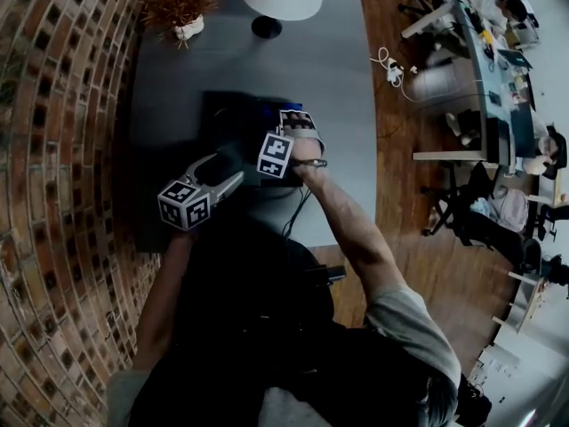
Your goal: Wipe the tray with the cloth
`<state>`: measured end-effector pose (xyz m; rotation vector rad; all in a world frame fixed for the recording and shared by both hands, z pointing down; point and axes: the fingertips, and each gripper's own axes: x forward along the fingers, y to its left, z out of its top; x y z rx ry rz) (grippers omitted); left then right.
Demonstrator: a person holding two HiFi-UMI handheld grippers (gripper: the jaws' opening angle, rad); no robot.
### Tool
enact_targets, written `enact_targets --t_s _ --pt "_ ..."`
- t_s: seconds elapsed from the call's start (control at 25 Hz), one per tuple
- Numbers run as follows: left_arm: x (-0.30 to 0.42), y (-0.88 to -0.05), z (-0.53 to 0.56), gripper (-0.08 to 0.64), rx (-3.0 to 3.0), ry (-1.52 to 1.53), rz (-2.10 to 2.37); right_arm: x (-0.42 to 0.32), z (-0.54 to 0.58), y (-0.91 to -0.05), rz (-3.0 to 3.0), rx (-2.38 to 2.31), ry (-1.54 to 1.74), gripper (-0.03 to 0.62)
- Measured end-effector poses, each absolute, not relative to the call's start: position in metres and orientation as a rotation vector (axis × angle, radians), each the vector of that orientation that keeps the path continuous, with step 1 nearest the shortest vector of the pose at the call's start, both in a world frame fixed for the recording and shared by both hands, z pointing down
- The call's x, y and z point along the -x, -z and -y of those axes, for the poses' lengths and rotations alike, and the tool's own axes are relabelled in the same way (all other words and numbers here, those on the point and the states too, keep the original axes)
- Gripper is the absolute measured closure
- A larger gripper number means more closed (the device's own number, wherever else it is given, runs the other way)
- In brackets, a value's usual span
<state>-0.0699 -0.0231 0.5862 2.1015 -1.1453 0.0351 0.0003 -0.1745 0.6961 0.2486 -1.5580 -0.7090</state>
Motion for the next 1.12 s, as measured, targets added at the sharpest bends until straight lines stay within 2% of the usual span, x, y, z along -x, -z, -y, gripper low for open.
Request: enact_targets --t_s 0.24,0.36,0.48,0.68,0.84,1.12 --pt "0.072 -0.587 0.025 0.245 -2.108 -0.038 1.144 -0.036 0.058 -0.698 1.436 0.465 0.641 0.458" --pt "0.072 -0.586 0.023 0.245 -2.107 -0.029 1.151 -0.046 0.018 -0.694 1.494 0.648 0.505 0.458" --pt "0.072 -0.585 0.023 0.245 -2.108 -0.013 1.153 -0.026 0.068 -0.675 1.586 0.440 0.561 0.457" --pt "0.073 -0.585 0.023 0.245 -2.109 -0.004 1.158 0.009 0.179 -0.670 1.477 0.013 1.015 0.454" --pt "0.071 -0.584 0.023 0.245 -2.113 -0.004 1.148 -0.014 0.180 -0.699 1.221 0.059 1.172 0.456" --pt "0.073 -0.583 0.025 0.245 -2.112 -0.001 1.150 -0.036 0.159 -0.700 1.113 0.302 1.052 0.457"
